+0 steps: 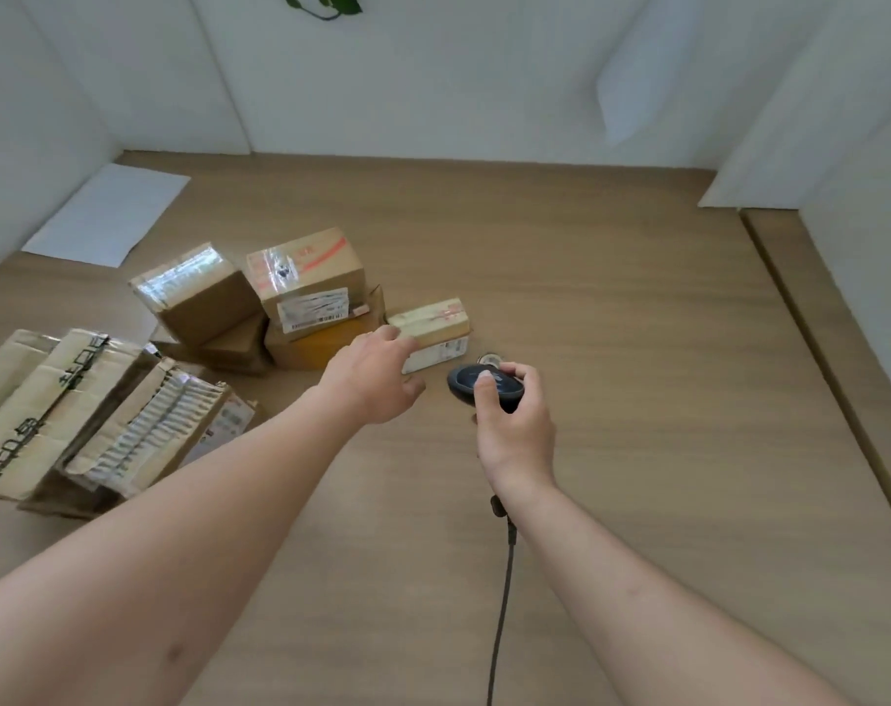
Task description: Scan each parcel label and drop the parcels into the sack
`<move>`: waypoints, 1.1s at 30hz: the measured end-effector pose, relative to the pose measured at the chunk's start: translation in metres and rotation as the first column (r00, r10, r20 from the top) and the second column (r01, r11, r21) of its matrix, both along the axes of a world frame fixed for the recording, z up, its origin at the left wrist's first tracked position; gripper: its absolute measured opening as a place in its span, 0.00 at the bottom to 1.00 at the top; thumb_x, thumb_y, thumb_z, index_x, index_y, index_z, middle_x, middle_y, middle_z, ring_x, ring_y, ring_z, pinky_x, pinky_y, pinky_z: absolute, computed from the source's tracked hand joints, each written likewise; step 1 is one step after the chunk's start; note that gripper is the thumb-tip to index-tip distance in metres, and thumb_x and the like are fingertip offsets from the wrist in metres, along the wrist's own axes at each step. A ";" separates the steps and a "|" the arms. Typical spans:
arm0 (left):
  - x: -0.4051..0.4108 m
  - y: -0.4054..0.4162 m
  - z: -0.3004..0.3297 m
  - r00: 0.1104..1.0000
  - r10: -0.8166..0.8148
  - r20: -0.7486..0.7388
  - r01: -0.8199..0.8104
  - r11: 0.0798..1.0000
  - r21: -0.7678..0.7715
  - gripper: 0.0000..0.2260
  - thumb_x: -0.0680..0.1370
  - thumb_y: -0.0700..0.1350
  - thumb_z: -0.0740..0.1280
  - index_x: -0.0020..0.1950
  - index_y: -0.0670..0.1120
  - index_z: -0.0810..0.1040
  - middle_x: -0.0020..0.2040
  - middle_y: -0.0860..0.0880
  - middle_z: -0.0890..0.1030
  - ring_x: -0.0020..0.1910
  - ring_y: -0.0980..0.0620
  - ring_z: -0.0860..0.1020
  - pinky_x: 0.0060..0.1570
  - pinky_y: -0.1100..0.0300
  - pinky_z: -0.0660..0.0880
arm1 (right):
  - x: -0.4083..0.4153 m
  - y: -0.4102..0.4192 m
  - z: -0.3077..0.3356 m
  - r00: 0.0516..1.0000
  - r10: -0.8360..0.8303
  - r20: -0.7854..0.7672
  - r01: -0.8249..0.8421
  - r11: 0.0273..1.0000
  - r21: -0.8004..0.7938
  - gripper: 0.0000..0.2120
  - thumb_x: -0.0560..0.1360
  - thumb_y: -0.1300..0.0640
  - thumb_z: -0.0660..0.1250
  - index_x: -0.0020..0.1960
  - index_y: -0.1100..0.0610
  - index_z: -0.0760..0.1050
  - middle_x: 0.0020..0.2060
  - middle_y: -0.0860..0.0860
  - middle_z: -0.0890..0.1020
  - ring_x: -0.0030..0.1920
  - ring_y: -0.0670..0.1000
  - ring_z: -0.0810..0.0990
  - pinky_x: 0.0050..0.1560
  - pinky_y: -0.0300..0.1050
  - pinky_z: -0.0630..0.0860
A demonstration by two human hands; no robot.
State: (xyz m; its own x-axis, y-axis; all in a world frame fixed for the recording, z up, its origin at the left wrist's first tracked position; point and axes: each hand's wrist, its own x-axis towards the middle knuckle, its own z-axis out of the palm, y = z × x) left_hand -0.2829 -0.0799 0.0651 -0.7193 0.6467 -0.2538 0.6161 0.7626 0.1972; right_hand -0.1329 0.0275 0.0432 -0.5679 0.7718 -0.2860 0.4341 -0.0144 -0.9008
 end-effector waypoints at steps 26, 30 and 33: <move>-0.038 0.064 -0.077 0.957 0.175 0.231 -0.185 0.983 0.022 0.34 0.79 0.53 0.72 0.81 0.67 0.60 0.71 0.42 0.71 0.67 0.41 0.73 0.64 0.48 0.75 | -0.004 0.052 -0.070 0.998 0.016 0.063 -0.011 0.996 -0.088 0.20 0.69 0.30 0.64 0.58 0.36 0.75 0.48 0.40 0.86 0.49 0.50 0.87 0.55 0.60 0.84; -0.027 0.041 -0.068 0.876 0.197 0.440 -0.290 0.945 0.154 0.31 0.80 0.47 0.72 0.80 0.64 0.67 0.77 0.48 0.73 0.72 0.45 0.73 0.64 0.56 0.73 | 0.006 0.045 -0.057 0.999 0.010 0.038 -0.008 0.999 -0.054 0.19 0.70 0.31 0.64 0.57 0.36 0.75 0.47 0.36 0.85 0.49 0.50 0.87 0.54 0.60 0.84; -0.021 0.023 -0.058 0.828 0.201 0.523 -0.330 0.930 0.165 0.32 0.79 0.46 0.73 0.79 0.67 0.68 0.75 0.50 0.74 0.69 0.47 0.74 0.62 0.56 0.73 | 0.017 0.037 -0.043 1.000 0.000 0.024 0.001 0.999 -0.035 0.18 0.71 0.32 0.64 0.58 0.37 0.75 0.46 0.36 0.85 0.48 0.49 0.87 0.54 0.59 0.84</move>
State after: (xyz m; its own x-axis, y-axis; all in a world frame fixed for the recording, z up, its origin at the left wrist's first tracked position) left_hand -0.3040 -0.0570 0.0076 -0.6939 0.5350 -0.4819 0.1695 0.7719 0.6128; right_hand -0.1157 0.0649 -0.0002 -0.5600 0.7616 -0.3262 0.4552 -0.0462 -0.8892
